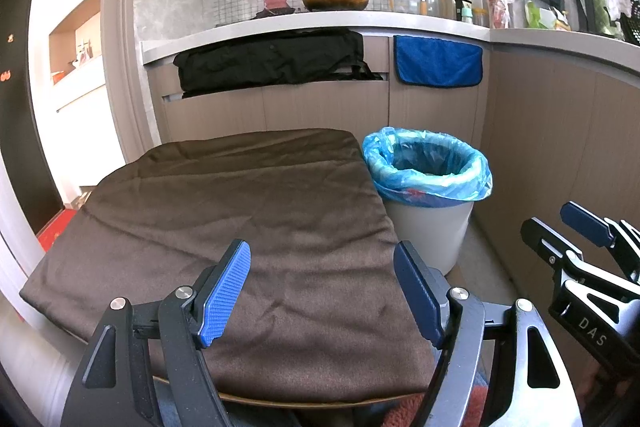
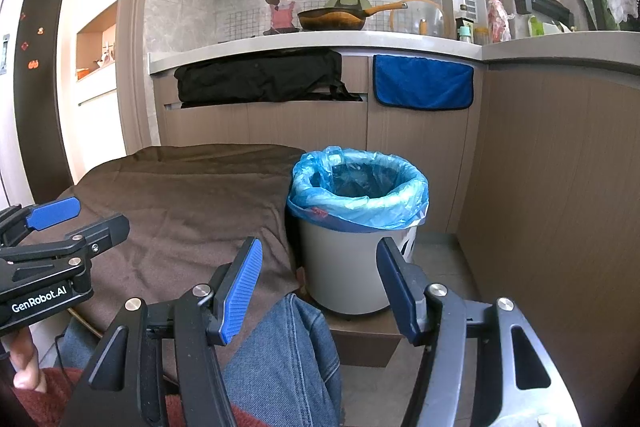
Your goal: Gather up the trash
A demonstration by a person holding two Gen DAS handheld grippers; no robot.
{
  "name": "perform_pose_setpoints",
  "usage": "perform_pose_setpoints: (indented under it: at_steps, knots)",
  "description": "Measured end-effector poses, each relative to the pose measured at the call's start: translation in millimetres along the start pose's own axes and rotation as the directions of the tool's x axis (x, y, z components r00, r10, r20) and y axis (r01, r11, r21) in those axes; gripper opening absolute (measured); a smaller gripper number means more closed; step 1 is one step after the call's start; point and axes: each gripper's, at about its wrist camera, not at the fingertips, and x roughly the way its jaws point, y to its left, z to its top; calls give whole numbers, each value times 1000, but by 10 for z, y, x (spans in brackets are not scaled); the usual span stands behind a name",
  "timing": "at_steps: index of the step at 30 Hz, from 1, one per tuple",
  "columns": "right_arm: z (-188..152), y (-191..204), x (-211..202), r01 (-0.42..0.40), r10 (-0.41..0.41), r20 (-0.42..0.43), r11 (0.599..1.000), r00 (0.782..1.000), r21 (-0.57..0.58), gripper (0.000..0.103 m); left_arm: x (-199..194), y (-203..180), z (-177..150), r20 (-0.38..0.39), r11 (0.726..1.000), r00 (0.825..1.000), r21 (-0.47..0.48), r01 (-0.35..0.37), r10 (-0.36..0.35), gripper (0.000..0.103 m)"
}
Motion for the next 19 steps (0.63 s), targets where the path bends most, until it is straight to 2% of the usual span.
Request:
perform_pose_setpoints:
  at_steps: [19]
  knots:
    - [2,-3,0,-2,2,-1,1000,1000,2,57,12,5,-14,6,1000,1000,4,-5,5,74]
